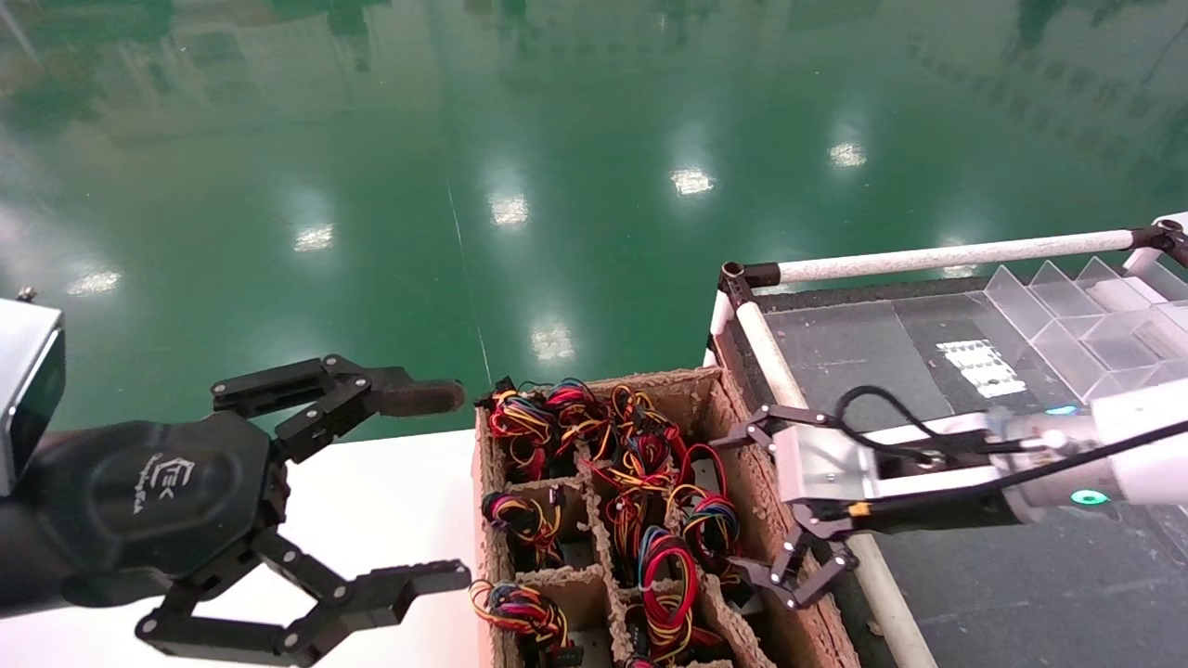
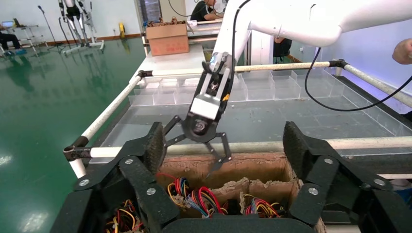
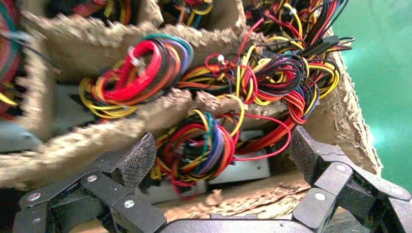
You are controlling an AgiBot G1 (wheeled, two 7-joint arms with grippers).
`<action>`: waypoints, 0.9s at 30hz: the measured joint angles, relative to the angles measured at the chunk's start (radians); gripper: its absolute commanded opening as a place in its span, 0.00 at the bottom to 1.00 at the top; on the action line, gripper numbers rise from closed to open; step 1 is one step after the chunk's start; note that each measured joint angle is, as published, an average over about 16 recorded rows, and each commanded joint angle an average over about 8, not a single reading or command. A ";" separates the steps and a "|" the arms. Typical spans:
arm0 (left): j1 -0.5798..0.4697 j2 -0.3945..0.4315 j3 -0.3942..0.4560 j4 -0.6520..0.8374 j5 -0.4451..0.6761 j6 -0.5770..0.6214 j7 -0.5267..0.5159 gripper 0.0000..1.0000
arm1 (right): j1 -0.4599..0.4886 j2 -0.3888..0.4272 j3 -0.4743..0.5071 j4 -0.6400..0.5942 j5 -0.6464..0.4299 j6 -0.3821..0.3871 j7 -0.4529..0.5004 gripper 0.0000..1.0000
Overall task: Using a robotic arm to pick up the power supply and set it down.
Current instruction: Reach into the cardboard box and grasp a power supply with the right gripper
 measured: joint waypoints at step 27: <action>0.000 0.000 0.000 0.000 0.000 0.000 0.000 1.00 | 0.051 -0.102 -0.054 -0.096 -0.115 0.069 -0.107 0.00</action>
